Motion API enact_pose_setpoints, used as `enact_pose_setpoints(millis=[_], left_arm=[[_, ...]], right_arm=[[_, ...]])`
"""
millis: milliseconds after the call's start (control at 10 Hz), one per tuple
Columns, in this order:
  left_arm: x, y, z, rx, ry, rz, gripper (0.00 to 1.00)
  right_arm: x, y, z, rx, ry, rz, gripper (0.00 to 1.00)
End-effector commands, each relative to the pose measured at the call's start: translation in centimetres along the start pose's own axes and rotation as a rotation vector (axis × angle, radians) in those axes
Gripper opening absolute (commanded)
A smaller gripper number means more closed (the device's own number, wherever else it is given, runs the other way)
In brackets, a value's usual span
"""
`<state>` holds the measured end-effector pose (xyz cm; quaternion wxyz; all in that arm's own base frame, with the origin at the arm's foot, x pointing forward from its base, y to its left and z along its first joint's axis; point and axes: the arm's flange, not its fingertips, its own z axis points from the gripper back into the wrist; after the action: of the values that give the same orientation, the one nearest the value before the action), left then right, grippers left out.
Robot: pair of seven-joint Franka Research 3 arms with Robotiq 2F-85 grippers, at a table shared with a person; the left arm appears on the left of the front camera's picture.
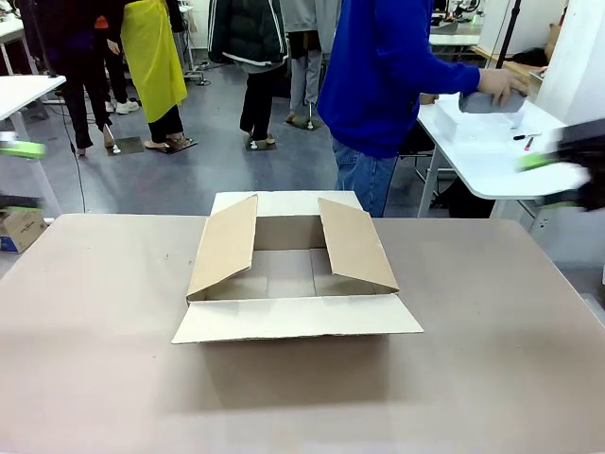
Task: Pack the gift set into the box.
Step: Place both hands on the side flaps of the Package Box and spread them outward.
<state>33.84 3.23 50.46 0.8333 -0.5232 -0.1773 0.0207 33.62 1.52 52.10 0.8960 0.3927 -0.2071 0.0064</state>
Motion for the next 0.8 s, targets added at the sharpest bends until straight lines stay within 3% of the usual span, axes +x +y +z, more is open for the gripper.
enact_pose_setpoints(millis=[0,200,400,500,700], left_arm=[[1.4,-3.3,-6.6,0.1,0.17,-0.066,1.0],[1.5,-5.3,-15.3,0.313,0.18,-0.097,1.0],[1.5,-6.4,-18.5,0.49,0.13,-0.187,1.0],[-0.3,-6.7,-17.2,0.275,0.194,-0.141,1.0],[-0.3,-6.7,-17.2,0.275,0.194,-0.141,1.0]], right_arm=[[1.1,4.3,-7.0,-0.07,0.176,0.255,1.0],[-1.7,7.3,-13.6,-0.12,0.299,0.373,1.0],[-2.8,7.0,-14.5,-0.113,0.307,0.348,1.0],[-3.9,9.1,-15.2,-0.112,0.341,0.35,1.0],[-3.9,9.1,-15.2,-0.112,0.341,0.35,1.0]])
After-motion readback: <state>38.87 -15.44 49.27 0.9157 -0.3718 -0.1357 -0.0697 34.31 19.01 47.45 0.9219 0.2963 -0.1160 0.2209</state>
